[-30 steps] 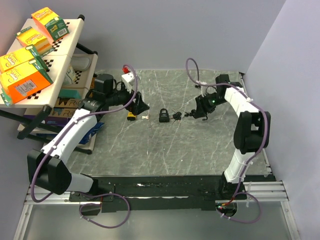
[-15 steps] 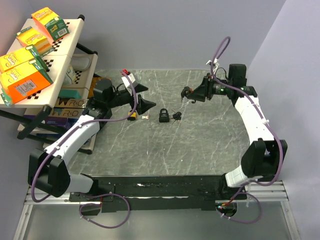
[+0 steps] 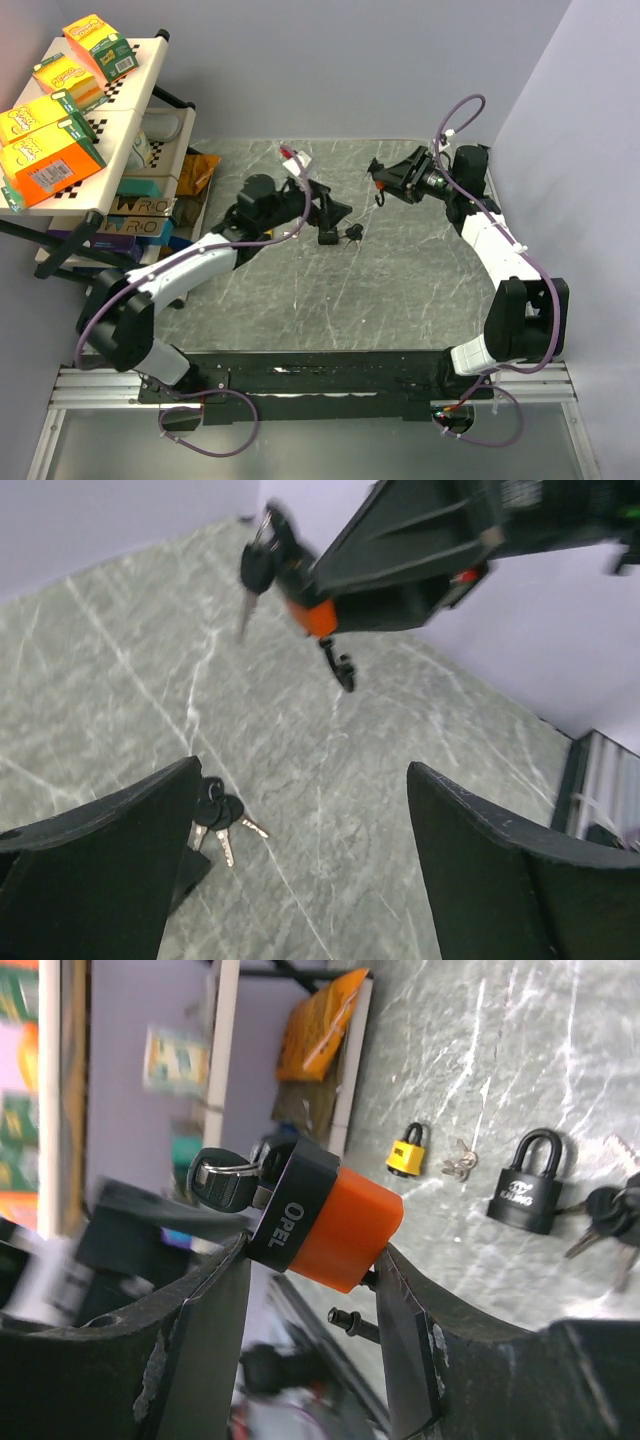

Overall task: Lock with the key
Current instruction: Lock the lock.

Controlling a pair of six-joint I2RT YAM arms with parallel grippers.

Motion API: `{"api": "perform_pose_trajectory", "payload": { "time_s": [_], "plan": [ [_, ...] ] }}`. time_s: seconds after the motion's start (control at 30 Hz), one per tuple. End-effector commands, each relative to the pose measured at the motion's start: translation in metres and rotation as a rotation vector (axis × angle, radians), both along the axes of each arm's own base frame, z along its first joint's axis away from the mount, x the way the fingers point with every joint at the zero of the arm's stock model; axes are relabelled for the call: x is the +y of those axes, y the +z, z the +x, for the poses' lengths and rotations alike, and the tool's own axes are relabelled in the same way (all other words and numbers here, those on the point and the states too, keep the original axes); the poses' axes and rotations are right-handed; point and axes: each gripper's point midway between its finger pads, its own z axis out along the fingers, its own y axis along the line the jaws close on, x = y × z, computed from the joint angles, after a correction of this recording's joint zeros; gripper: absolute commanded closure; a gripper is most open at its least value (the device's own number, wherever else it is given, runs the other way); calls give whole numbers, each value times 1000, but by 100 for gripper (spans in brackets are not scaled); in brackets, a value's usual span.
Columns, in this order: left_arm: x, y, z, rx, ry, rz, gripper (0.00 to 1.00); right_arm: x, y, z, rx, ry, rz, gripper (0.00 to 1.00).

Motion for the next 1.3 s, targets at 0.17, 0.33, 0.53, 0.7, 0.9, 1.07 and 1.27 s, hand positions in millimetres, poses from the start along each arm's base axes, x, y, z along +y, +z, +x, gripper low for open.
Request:
{"api": "perform_pose_trajectory", "payload": {
  "time_s": [0.17, 0.33, 0.53, 0.7, 0.9, 1.07, 1.27],
  "plan": [
    [-45, 16, 15, -34, 150, -81, 16, 11, 67, -6, -16, -89, 137, 100],
    [-61, 14, 13, -38, 146, -90, 19, 15, 65, -9, 27, -99, 141, 100],
    [-72, 8, 22, -24, 171, -78, 30, 19, 58, -14, 73, -105, 152, 100],
    [-76, 1, 30, 9, 198, -57, 40, 20, 59, -17, 86, -117, 154, 100],
    [-81, -10, 25, 44, 177, -43, 47, 19, 59, -18, 88, -127, 151, 100],
    [-81, -16, 26, 69, 185, -37, 75, 23, 57, -21, 92, -116, 150, 100],
    [-77, -7, 18, 27, 149, -25, 99, 22, 56, -24, 77, -106, 134, 64]
  ]
}}
